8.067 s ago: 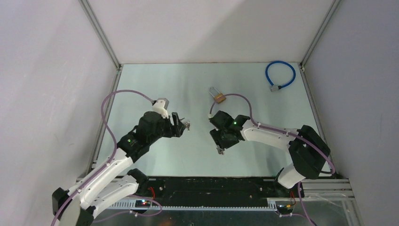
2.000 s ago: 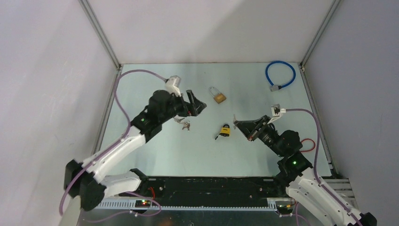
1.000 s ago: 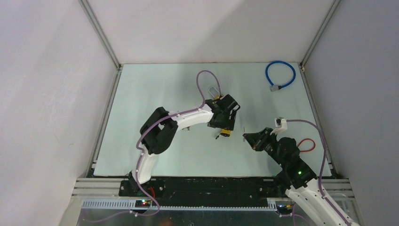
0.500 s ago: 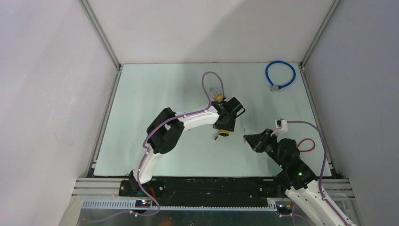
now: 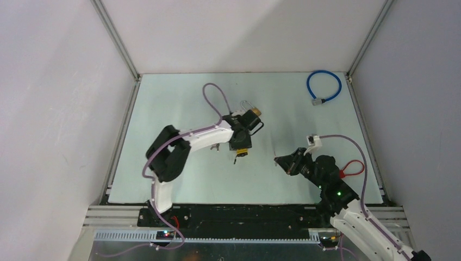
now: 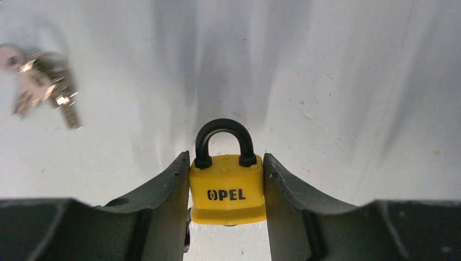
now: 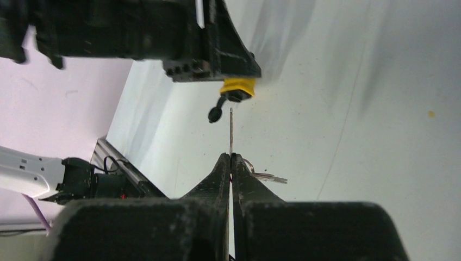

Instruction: Unlock with the key

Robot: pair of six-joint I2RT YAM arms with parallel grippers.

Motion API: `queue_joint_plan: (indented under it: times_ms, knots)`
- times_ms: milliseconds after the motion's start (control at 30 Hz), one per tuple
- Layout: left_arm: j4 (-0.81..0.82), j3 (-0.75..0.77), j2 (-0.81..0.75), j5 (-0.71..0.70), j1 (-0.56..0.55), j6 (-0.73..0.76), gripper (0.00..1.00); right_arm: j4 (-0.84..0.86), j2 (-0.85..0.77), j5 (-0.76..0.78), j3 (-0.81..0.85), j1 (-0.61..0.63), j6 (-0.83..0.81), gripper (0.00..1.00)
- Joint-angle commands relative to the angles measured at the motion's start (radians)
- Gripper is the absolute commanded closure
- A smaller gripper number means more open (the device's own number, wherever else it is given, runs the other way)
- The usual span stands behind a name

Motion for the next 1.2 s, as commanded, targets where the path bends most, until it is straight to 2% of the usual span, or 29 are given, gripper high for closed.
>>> queue_joint_plan:
  times_ms: [0,167,400,900,1167]
  knots:
    - [0.013,-0.034,-0.221,-0.031,0.018,-0.148,0.99,0.262,0.125,-0.087,-0.008,0.031,-0.050,1.00]
    - [0.016,-0.081,-0.354,-0.033,0.021,-0.220,1.00,0.462,0.299,-0.099,0.008,0.117,-0.057,1.00]
    - [0.019,-0.116,-0.448,-0.033,0.022,-0.286,0.99,0.622,0.520,-0.131,0.067,0.180,-0.055,1.00]
    - [0.048,-0.146,-0.510,-0.034,0.008,-0.260,0.99,0.757,0.709,-0.187,0.161,0.174,-0.039,1.00]
    - [0.062,-0.154,-0.524,-0.043,0.006,-0.251,1.00,0.783,0.746,-0.196,0.180,0.164,-0.025,1.00]
